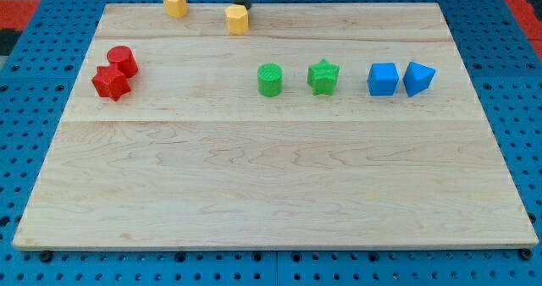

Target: Push the yellow hexagon at the bottom of the yellow heart

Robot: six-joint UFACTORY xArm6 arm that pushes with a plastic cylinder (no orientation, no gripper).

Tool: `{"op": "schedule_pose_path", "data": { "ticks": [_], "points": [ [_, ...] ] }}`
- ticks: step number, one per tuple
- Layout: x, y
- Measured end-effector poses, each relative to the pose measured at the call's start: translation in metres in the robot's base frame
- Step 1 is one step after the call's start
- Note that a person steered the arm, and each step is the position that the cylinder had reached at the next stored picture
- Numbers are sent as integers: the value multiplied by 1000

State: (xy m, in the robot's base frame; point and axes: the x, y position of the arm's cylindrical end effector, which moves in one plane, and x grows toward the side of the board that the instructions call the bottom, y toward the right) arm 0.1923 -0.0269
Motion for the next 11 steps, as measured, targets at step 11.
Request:
{"op": "schedule_pose_path", "data": {
  "ticks": [11],
  "points": [
    [50, -118]
  ]
}}
